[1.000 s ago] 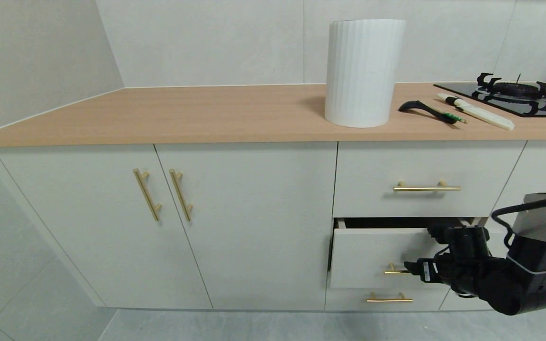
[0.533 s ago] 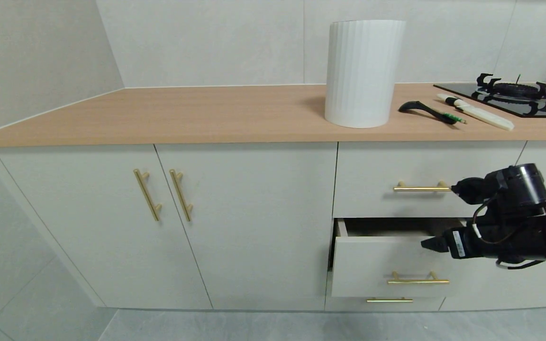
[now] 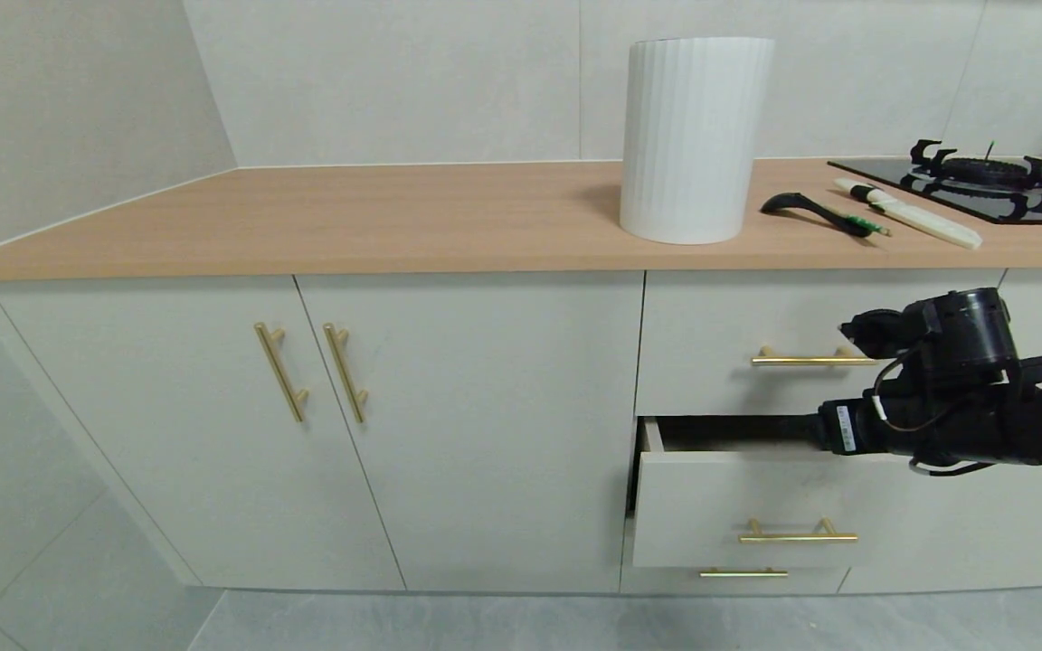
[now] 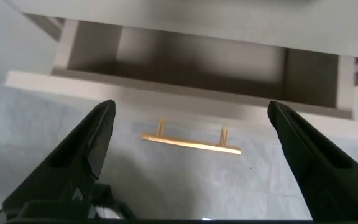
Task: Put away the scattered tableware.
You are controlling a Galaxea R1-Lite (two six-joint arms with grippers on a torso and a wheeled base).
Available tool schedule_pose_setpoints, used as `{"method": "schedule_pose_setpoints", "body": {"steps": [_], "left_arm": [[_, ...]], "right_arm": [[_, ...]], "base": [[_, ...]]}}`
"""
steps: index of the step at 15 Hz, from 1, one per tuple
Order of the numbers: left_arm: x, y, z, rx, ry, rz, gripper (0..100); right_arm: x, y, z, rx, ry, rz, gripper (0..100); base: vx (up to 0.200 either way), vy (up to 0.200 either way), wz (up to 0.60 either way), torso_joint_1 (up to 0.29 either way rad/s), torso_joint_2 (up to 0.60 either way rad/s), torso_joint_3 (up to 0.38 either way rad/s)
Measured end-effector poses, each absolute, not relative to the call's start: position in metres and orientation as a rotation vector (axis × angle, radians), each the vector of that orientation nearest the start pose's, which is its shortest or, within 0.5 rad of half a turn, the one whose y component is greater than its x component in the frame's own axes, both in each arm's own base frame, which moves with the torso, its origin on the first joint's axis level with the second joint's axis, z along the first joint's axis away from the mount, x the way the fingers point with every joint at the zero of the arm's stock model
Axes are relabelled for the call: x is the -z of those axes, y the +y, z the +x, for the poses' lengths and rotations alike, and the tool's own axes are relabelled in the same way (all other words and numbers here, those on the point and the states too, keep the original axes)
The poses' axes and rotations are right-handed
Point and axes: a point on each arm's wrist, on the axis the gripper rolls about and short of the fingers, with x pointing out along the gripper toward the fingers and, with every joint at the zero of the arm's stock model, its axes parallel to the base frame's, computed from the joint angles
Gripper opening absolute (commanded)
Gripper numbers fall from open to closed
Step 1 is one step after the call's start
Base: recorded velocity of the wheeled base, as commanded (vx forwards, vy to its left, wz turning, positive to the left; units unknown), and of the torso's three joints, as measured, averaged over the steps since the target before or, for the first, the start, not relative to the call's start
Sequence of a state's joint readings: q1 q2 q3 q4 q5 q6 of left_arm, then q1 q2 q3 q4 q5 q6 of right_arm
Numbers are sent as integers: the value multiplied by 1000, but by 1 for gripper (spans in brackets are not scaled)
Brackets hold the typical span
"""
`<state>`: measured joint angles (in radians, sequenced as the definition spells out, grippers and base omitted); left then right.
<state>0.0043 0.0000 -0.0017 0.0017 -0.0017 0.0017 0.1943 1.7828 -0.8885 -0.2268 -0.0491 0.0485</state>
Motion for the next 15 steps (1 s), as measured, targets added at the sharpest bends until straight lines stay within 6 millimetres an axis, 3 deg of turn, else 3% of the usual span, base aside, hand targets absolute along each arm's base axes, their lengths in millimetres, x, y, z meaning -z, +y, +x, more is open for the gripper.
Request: {"method": "schedule_pose_setpoints", "body": {"steps": [9, 15], "left_arm": [[-76, 0, -23, -3, 0, 2, 100], [-76, 0, -23, -3, 0, 2, 100]], "right_arm": [[-90, 64, 342, -40, 663, -25, 100], [-76, 64, 340, -40, 714, -44, 100]], "base": [[0, 0, 0, 0, 0, 0], [0, 0, 0, 0, 0, 0]]}}
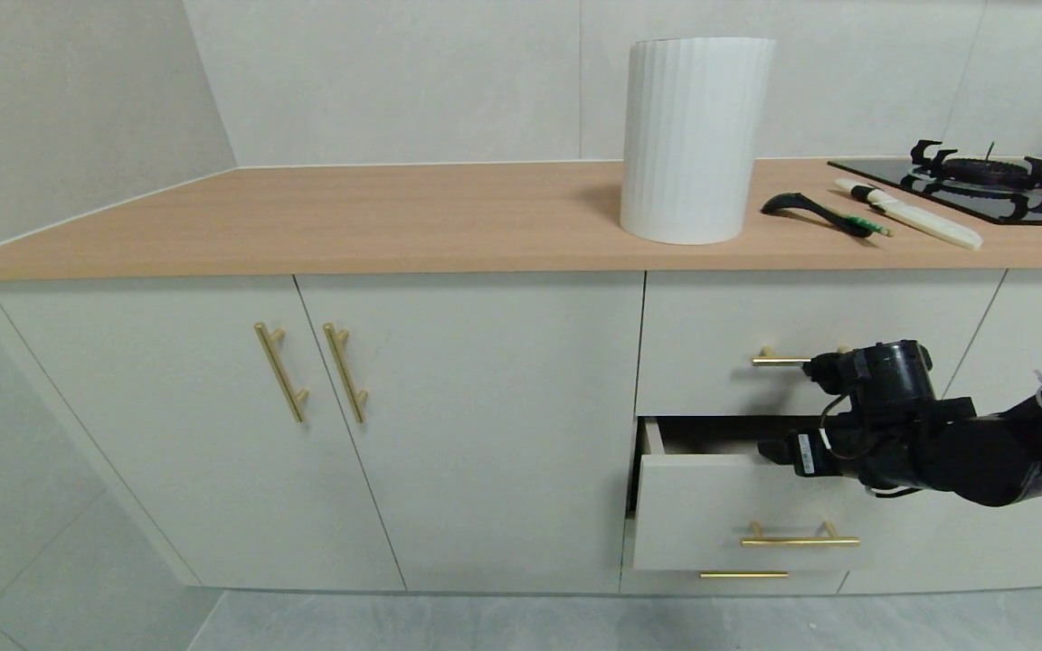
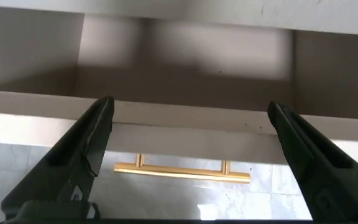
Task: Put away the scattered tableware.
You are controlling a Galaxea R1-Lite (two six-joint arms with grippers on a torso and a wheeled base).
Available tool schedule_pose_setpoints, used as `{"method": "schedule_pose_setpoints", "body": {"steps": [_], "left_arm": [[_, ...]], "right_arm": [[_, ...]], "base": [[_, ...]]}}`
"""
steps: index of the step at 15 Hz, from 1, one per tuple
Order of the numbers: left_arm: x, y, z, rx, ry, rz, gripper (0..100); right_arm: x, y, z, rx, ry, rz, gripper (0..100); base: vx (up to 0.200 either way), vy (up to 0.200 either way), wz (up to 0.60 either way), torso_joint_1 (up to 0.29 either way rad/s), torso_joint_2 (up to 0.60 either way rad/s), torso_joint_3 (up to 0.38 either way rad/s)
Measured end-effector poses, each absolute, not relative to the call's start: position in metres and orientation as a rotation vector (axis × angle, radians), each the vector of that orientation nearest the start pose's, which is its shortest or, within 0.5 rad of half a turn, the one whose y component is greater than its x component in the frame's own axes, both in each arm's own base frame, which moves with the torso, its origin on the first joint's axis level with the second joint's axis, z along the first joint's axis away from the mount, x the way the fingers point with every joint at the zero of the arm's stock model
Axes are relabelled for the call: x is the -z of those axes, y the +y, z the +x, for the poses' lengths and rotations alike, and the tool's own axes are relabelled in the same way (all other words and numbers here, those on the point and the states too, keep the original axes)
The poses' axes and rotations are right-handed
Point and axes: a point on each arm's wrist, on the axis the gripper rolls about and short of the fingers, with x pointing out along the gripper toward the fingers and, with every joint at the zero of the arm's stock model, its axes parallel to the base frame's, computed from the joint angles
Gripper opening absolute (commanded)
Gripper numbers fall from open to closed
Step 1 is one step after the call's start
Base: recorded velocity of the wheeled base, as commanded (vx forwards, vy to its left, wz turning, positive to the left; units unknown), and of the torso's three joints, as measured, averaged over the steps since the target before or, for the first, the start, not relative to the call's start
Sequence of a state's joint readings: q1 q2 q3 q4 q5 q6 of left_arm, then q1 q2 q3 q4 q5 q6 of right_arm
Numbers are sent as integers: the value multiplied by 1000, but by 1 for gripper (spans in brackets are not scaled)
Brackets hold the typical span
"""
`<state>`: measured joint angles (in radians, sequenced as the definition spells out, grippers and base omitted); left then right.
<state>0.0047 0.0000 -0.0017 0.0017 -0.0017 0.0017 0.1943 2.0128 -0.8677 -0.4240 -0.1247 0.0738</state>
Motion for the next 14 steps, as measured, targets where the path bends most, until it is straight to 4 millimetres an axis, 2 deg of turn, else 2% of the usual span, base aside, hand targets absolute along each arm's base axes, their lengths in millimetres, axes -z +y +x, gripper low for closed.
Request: {"method": "schedule_pose_setpoints", "body": {"steps": [8, 14], "left_arm": [[-76, 0, -23, -3, 0, 2, 100], [-76, 0, -23, -3, 0, 2, 100]], "right_arm": [[-85, 61, 325, -45, 805, -76, 100], [-93, 62, 303, -99, 932, -185, 100]], "base": [[0, 0, 0, 0, 0, 0], [0, 0, 0, 0, 0, 0]]}}
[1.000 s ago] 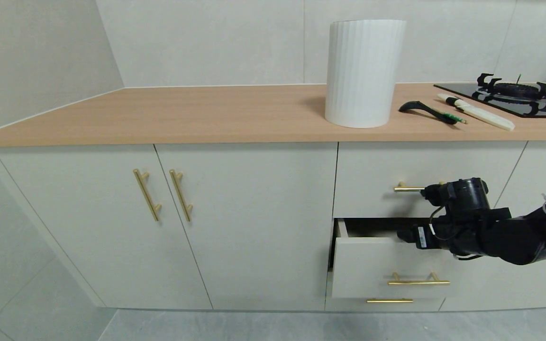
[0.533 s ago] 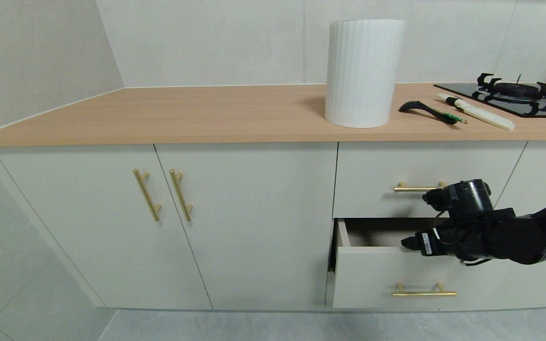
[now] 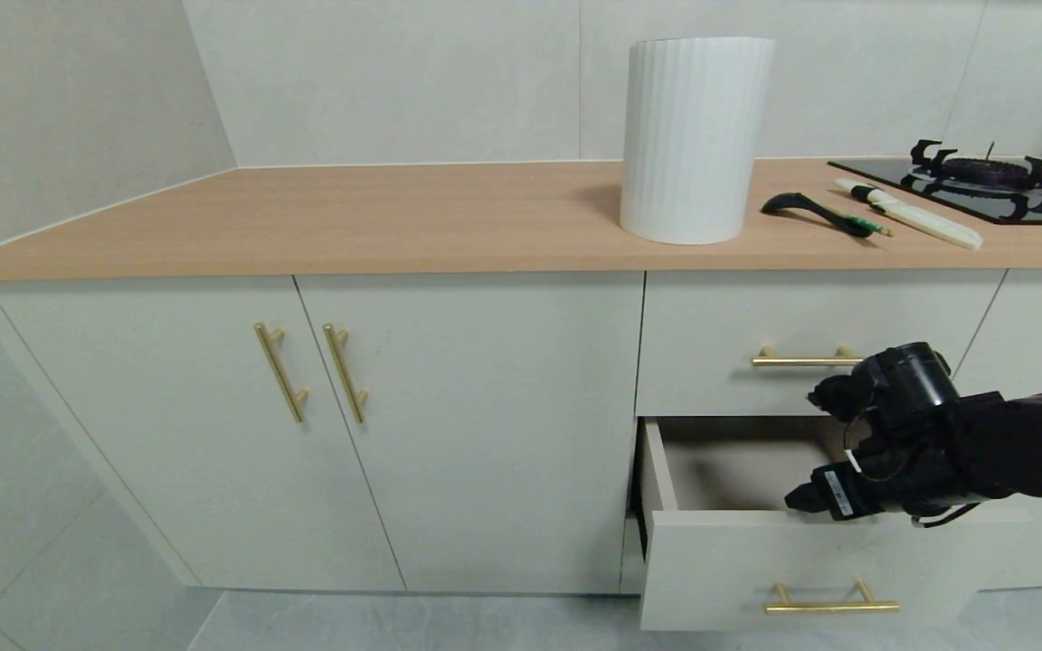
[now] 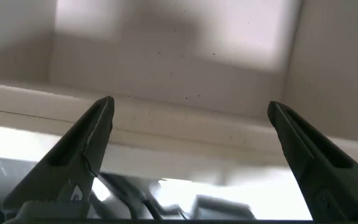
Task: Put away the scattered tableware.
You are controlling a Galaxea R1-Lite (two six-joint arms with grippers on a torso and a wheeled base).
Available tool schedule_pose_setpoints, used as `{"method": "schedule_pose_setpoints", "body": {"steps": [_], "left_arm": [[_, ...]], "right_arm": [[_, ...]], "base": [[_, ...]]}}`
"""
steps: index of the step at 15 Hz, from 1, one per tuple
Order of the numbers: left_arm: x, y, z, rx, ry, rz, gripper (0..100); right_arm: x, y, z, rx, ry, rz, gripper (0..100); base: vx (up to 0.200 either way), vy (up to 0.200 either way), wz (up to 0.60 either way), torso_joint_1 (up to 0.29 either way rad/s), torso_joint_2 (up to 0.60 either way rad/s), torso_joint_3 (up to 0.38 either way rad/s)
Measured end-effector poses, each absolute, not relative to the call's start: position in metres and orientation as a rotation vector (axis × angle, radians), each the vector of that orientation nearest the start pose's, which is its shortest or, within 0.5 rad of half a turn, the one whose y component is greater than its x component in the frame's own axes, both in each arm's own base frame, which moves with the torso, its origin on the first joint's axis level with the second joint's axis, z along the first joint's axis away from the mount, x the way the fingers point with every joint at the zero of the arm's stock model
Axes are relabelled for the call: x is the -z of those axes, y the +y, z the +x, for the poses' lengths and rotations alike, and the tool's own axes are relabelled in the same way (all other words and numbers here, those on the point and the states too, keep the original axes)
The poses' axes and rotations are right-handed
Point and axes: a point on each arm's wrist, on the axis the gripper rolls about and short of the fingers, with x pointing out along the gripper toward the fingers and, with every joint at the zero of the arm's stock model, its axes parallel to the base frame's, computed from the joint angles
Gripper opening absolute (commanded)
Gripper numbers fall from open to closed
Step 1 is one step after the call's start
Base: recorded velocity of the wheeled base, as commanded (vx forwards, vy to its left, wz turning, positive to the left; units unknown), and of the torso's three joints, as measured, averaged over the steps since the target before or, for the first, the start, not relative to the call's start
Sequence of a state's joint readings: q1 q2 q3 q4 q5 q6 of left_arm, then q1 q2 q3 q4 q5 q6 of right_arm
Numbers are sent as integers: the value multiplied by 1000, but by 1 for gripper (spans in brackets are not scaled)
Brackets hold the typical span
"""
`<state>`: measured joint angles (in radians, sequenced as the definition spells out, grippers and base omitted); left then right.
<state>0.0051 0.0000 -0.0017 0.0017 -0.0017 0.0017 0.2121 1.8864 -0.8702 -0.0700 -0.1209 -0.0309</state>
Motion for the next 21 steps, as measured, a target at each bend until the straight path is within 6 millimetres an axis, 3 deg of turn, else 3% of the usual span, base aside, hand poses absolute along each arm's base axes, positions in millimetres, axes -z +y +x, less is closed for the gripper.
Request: {"method": "schedule_pose_setpoints", "body": {"steps": [5, 16, 21], "left_arm": [[-76, 0, -23, -3, 0, 2, 100], [-76, 0, -23, -3, 0, 2, 100], [-76, 0, -23, -3, 0, 2, 100]], "right_arm": [[-96, 61, 288, -133, 1038, -253, 100], [-108, 77, 237, -266, 1276, -435, 100], [-105, 84, 213, -305, 1382, -569, 100]], "base": [[0, 0, 0, 0, 0, 0], [0, 0, 0, 0, 0, 0], [0, 0, 0, 0, 0, 0]]}}
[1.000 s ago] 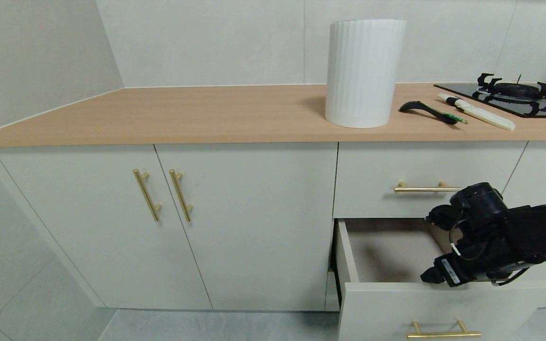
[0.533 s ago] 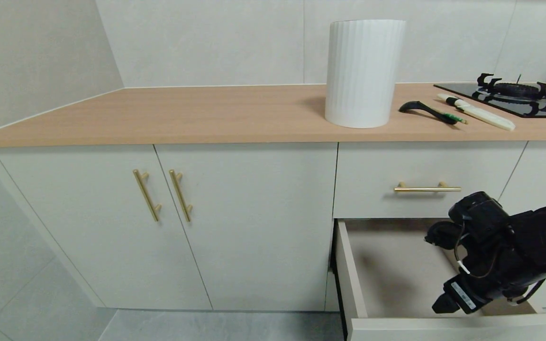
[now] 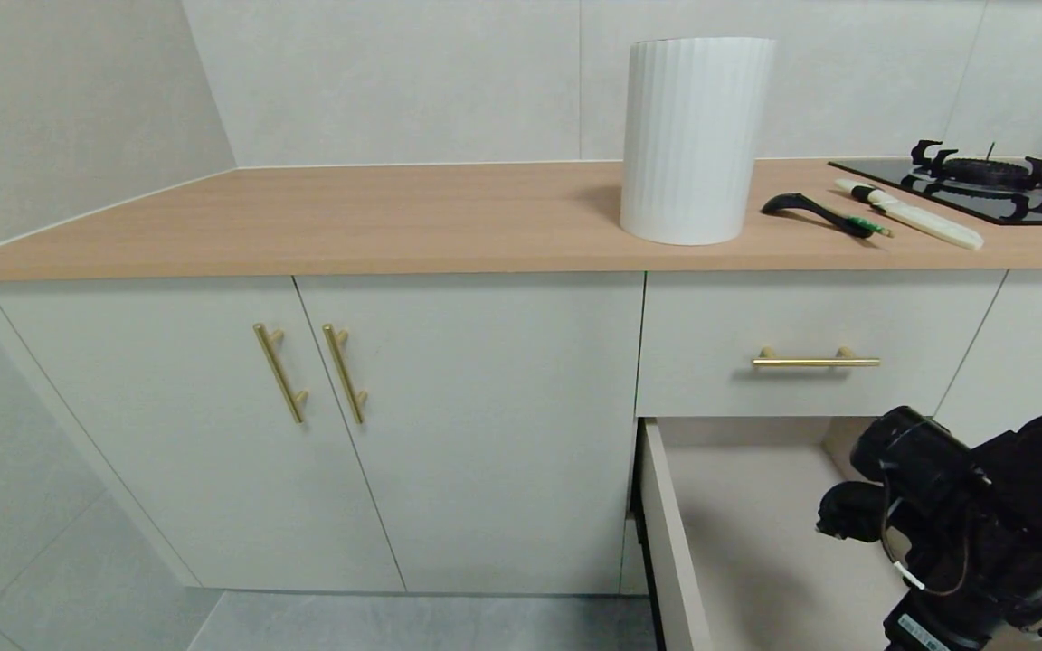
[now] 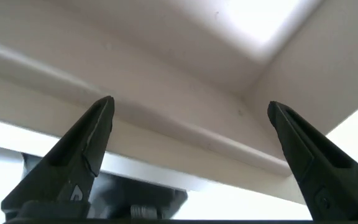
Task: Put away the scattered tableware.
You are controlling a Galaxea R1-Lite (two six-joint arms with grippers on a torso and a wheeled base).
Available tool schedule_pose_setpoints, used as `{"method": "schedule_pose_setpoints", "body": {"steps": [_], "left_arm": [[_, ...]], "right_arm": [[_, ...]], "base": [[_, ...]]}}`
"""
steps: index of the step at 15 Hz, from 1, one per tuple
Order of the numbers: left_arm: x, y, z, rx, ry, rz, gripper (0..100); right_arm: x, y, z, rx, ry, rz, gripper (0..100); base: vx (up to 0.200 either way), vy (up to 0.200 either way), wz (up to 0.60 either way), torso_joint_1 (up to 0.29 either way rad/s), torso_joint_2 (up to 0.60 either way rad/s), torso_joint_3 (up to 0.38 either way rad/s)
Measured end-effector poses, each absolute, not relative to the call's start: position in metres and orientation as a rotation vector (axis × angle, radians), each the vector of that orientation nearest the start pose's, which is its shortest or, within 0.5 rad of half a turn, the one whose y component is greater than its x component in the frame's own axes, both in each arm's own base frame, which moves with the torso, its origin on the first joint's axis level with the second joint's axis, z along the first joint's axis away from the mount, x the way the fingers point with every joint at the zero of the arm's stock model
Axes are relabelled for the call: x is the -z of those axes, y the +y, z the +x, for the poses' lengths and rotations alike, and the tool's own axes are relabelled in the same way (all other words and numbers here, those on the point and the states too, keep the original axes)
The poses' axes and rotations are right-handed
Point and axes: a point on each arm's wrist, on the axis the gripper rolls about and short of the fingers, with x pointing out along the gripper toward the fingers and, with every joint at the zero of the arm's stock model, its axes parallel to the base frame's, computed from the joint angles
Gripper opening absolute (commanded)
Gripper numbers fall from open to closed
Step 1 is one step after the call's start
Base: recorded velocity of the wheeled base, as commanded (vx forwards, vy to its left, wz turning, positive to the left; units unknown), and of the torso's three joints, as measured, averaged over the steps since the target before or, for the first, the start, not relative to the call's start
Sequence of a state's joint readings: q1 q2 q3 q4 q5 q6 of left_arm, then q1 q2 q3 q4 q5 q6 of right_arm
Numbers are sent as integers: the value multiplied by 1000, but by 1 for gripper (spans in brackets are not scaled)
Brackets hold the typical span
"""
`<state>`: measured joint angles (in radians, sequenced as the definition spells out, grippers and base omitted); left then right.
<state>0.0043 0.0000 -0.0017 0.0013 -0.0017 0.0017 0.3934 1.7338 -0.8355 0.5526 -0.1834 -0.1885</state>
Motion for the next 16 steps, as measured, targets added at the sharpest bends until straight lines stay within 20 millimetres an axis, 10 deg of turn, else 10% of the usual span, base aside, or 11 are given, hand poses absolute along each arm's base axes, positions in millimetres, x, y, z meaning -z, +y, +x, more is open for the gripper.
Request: {"method": "schedule_pose_setpoints", "body": {"steps": [8, 16], "left_arm": [[-76, 0, -23, -3, 0, 2, 100], [-76, 0, -23, -4, 0, 2, 100]], "right_arm": [[-107, 89, 211, -301, 1363, -592, 100], [-181, 93, 254, -63, 974, -89, 100]], "base": [[0, 0, 0, 0, 0, 0], [0, 0, 0, 0, 0, 0]]}}
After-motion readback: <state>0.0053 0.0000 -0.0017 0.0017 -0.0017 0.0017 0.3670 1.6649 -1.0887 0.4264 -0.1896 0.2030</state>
